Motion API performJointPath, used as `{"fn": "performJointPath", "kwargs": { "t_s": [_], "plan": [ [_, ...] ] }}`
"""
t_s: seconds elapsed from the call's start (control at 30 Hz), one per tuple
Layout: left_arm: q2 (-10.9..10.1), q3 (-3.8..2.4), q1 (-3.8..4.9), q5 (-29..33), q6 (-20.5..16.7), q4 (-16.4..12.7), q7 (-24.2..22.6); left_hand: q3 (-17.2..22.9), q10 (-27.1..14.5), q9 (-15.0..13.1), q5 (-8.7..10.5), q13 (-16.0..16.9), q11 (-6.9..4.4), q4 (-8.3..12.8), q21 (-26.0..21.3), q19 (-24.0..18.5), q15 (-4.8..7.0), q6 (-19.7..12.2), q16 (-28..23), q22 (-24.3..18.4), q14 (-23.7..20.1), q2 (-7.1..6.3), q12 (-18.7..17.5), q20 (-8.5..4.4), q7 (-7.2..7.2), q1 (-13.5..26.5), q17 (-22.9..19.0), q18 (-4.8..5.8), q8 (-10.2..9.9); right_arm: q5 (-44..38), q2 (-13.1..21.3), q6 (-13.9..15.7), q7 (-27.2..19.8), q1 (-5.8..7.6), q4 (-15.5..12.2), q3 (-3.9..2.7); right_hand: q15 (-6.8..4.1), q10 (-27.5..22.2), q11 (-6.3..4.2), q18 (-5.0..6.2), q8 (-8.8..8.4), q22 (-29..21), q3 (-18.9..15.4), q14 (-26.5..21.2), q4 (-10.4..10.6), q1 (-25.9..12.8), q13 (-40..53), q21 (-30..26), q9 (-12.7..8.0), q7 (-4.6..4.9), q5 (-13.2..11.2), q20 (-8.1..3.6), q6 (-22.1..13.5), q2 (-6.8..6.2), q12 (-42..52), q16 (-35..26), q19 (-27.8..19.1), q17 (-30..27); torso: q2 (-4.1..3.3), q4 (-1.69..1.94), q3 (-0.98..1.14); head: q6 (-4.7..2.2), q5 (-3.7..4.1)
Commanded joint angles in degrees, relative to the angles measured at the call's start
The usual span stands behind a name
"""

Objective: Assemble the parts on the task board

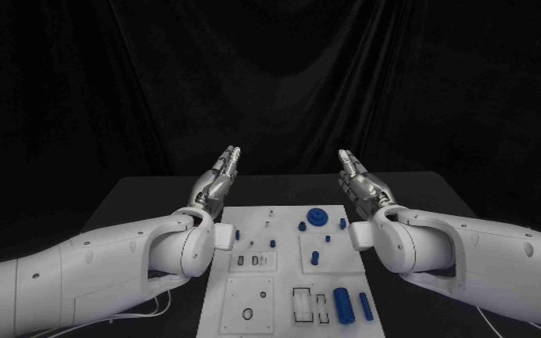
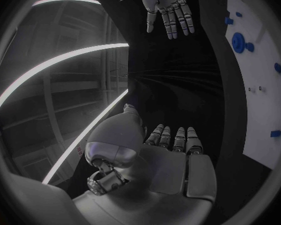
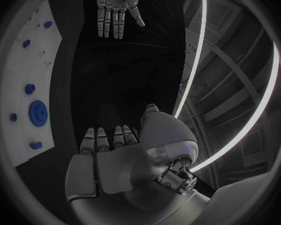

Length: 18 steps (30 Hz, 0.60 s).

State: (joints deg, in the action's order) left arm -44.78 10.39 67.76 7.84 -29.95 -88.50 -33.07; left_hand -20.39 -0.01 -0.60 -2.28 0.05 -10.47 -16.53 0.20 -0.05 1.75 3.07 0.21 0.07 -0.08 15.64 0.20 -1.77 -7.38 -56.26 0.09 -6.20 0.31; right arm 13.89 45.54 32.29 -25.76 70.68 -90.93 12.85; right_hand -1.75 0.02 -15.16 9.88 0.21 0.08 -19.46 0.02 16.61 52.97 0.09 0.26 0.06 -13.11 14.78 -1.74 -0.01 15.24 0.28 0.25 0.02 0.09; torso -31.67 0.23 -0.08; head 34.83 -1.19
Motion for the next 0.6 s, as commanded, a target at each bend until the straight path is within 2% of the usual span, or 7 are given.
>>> {"fn": "performJointPath", "kwargs": {
  "t_s": [0.03, 0.2, 0.23, 0.27, 0.47, 0.5, 0.6],
  "plan": [
    [0.13, 0.90, 1.09, 5.54, 9.72, 0.14, -5.22, -0.42, 0.01, -0.06, -0.37, -0.05, -0.29, -0.16, -0.20, 0.05, 10.44, 0.08, -0.21, -0.07, 0.08, 0.38, -0.20, -7.53, -0.55, -0.89, -0.09, -0.76, 0.33, 7.40, 0.16, -7.33, 3.48, 1.02, -0.29, 0.85, -14.37, -0.02, -0.18, 0.48, -0.21, -0.08, -0.37, -0.02, 0.11, 0.33, -0.09, -0.26, -0.06, -0.16, -0.15, -6.46, 0.01, 0.16, -0.28, -0.25, -0.02, -0.09, -0.01, 0.02, 0.00, 0.00, 0.00],
    [0.15, 1.85, 1.81, 6.66, 11.72, 0.27, -6.01, -0.88, 0.01, -0.12, -0.44, -0.05, -0.17, 0.38, -0.20, 0.05, 10.30, 0.41, -0.21, -0.07, 0.08, -0.69, -0.20, -7.67, -0.42, -2.56, -0.09, -0.42, 0.39, 8.12, 0.20, -7.97, 3.73, 1.41, -0.34, 1.32, -13.95, -0.02, 0.32, 0.48, -0.21, -0.08, -0.61, -0.02, 0.10, -0.11, -0.09, -0.26, -0.06, 0.35, -0.98, -6.17, 0.01, 0.07, -0.28, -0.25, -0.02, -0.09, -0.01, 0.02, 0.00, 0.00, 0.00],
    [0.15, 1.87, 1.83, 6.68, 11.76, 0.27, -6.02, -0.58, 0.01, -0.13, -0.57, -0.05, -0.20, 0.47, -0.20, 0.05, 10.28, 0.60, -0.21, -0.07, 0.08, -1.02, -0.20, -7.68, -0.44, -3.75, -0.09, -0.42, 0.41, 8.12, 0.20, -7.97, 3.73, 1.41, -0.34, 1.32, -13.87, -0.02, 0.42, 0.48, -0.21, -0.08, -0.67, -0.02, 0.06, -0.12, -0.09, -0.26, -0.06, 0.46, -1.14, -6.11, 0.01, -0.03, -0.28, -0.25, -0.02, -0.09, -0.01, 0.02, 0.00, 0.00, 0.00],
    [1.38, 1.87, 1.80, 7.07, 16.07, 2.98, -7.39, -0.50, 0.01, -0.13, -0.64, -0.05, -0.22, 0.44, -0.20, 0.05, 10.34, 0.64, -0.21, -0.07, 0.08, -1.15, -0.20, -7.64, -0.48, -4.08, -0.09, -0.41, 0.41, 4.47, 1.41, -8.39, 4.97, 1.44, 0.28, 1.32, -13.63, -0.02, 0.66, 0.49, -0.21, -0.08, -0.83, -0.02, 0.06, -0.22, -0.09, -0.26, -0.06, 0.64, -1.77, -5.95, 0.01, -0.25, -0.28, -0.25, -0.02, -0.09, -0.52, 0.10, 0.06, 1.26, -0.60],
    [1.40, 1.87, 1.80, 7.07, 16.27, 3.09, -7.95, -0.14, 0.01, -0.16, -0.90, -0.05, -0.32, 0.19, -0.20, 0.05, 10.23, 0.92, -0.21, -0.07, 0.08, -1.67, -0.20, -7.15, -0.59, -5.25, -0.09, -0.73, 0.43, 4.33, 1.77, -9.85, 5.89, 1.44, 0.50, 1.32, -13.20, -0.02, 1.18, 0.48, -0.21, -0.08, -1.07, -0.02, 0.03, -0.20, -0.09, -0.26, -0.06, 1.20, -2.81, -5.62, 0.01, -0.70, -0.28, -0.25, -0.02, -0.09, -0.49, 0.28, 0.07, 1.38, -0.41],
    [1.38, 1.87, 1.80, 7.07, 16.20, 3.20, -8.05, 0.30, 0.01, -0.15, -1.43, -0.05, -0.25, -0.13, -0.20, 0.05, 9.80, 1.02, -0.21, -0.07, 0.08, -1.92, -0.20, -4.78, -0.37, -6.07, -0.09, -2.30, 0.42, 4.31, 1.83, -10.41, 6.05, 1.44, 0.65, 1.32, -12.67, -0.02, 1.71, 0.45, -0.21, -0.08, -1.11, -0.02, -0.01, 0.02, -0.09, -0.26, -0.06, 1.64, -3.01, -5.06, 0.01, -0.97, -0.28, -0.25, -0.02, -0.09, -0.45, 0.36, 0.12, 1.53, -0.25],
    [1.33, 1.87, 1.80, 7.00, 16.23, 3.44, -8.21, 0.77, 0.01, -0.23, -2.67, -0.05, -0.05, -0.08, -0.20, 0.05, 8.81, 1.54, -0.21, -0.07, 0.08, -2.24, -0.20, -1.01, -0.38, -6.89, -0.09, -3.37, 0.51, 4.29, 1.99, -11.26, 6.14, 1.44, 0.84, 1.32, -12.18, -0.02, 2.20, 0.38, -0.21, -0.08, -1.10, -0.02, -0.04, 0.30, -0.09, -0.26, -0.06, 2.16, -2.99, -4.13, 0.01, -1.18, -0.28, -0.25, -0.02, -0.09, -0.42, 0.22, 0.04, 1.85, -0.25]
  ]
}}
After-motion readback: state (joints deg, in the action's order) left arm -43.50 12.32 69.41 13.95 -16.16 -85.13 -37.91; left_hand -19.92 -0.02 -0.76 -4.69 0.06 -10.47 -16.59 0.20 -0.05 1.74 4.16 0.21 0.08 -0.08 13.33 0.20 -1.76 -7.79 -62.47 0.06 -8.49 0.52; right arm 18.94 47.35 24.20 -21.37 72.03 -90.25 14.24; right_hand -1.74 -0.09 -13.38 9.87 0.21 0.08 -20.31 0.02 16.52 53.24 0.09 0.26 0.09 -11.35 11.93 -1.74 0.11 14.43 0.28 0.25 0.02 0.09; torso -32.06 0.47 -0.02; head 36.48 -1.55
